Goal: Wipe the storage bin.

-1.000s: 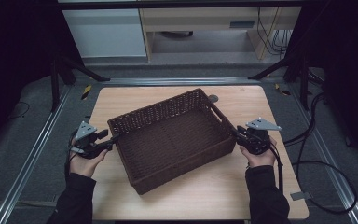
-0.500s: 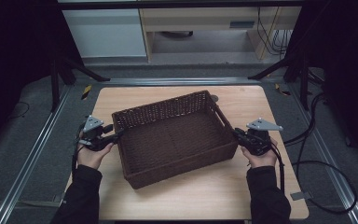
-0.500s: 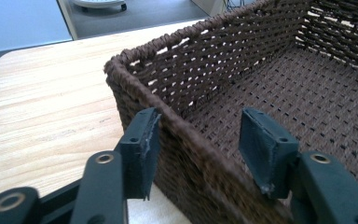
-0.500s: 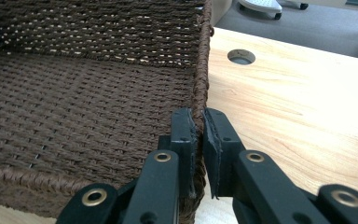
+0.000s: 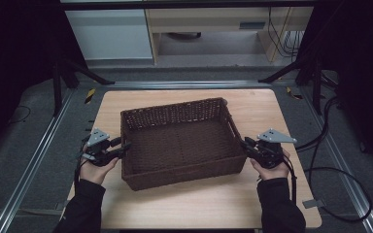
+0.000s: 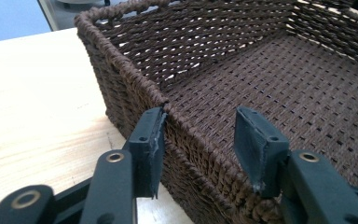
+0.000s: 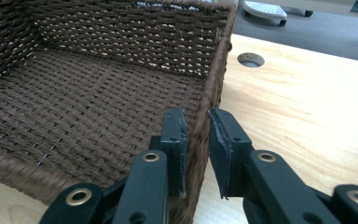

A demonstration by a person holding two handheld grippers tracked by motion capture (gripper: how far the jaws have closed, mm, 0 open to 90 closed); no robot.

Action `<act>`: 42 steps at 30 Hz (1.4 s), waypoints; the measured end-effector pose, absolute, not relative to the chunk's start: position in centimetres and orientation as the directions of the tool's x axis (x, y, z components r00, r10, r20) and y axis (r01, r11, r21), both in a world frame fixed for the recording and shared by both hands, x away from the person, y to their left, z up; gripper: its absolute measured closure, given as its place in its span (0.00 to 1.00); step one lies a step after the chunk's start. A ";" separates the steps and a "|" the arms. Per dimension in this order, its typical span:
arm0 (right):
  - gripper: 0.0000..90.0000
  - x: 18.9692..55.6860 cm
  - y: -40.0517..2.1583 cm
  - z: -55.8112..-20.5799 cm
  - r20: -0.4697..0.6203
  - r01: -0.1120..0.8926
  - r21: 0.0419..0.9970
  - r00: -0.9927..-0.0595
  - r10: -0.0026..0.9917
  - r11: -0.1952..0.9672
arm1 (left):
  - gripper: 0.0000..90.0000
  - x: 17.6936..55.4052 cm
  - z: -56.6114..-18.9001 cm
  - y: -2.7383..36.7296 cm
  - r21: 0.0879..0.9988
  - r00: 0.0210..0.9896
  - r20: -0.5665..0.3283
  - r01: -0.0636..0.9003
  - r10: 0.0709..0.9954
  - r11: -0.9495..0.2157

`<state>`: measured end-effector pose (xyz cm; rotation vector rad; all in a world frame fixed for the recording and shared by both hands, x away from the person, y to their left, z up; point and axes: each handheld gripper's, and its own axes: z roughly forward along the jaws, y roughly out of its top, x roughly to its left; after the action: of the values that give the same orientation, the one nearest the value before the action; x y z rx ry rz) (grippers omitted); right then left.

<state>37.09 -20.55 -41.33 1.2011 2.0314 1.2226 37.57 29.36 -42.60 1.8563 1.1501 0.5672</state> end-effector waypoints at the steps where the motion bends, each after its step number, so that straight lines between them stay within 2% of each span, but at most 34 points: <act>1: 0.86 37.3 -20.5 -41.4 0.035 0.436 0.873 -0.502 0.864 0.217 | 0.59 37.9 -42.7 29.3 0.845 0.471 -0.058 0.493 0.880 -0.208; 4: 0.92 37.6 -20.5 -41.6 0.048 0.443 0.870 -0.513 0.857 0.216 | 0.61 38.7 -42.8 29.1 0.844 0.473 -0.057 0.494 0.879 -0.210; 8: 0.93 37.4 -20.3 -41.6 0.043 0.446 0.866 -0.516 0.855 0.226 | 0.59 38.8 -42.7 29.0 0.843 0.472 -0.046 0.491 0.880 -0.219; 10: 0.93 36.8 -20.3 -41.6 0.040 0.441 0.869 -0.517 0.855 0.225 | 0.56 38.2 -42.5 29.1 0.845 0.475 -0.021 0.478 0.880 -0.238; 17: 0.92 35.4 -19.9 -41.6 0.043 0.439 0.869 -0.528 0.848 0.229 | 0.55 35.0 -41.8 29.7 0.854 0.505 -0.017 0.456 0.863 -0.250; 19: 0.92 35.0 -19.7 -41.6 0.043 0.438 0.869 -0.527 0.849 0.228 | 0.58 34.1 -41.7 29.8 0.850 0.512 -0.030 0.465 0.858 -0.248; 20: 0.91 34.5 -19.5 -41.6 0.045 0.435 0.871 -0.532 0.846 0.228 | 0.62 33.7 -41.7 30.0 0.848 0.514 -0.044 0.473 0.856 -0.240; 22: 0.91 34.4 -19.5 -41.6 0.043 0.432 0.872 -0.536 0.843 0.229 | 0.64 33.5 -41.8 30.1 0.843 0.516 -0.048 0.480 0.855 -0.242; 24: 0.84 34.0 -19.4 -41.6 0.042 0.428 0.873 -0.543 0.839 0.233 | 0.70 33.5 -41.8 30.2 0.835 0.512 -0.048 0.492 0.858 -0.247; 25: 0.84 33.9 -19.4 -41.6 0.032 0.424 0.873 -0.540 0.841 0.239 | 0.72 33.6 -41.9 30.3 0.833 0.509 -0.053 0.497 0.859 -0.244; 28: 0.88 33.7 -19.2 -41.7 0.025 0.428 0.868 -0.540 0.841 0.250 | 0.72 33.7 -42.0 30.4 0.834 0.508 -0.072 0.502 0.858 -0.228; 42: 0.89 35.2 -19.4 -41.7 0.043 0.430 0.872 -0.543 0.838 0.233 | 0.74 35.6 -42.1 30.1 0.841 0.496 -0.052 0.491 0.867 -0.230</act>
<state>35.21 -19.40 -41.69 1.1621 2.0746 1.2508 35.56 30.06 -42.10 1.8803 1.1274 0.5518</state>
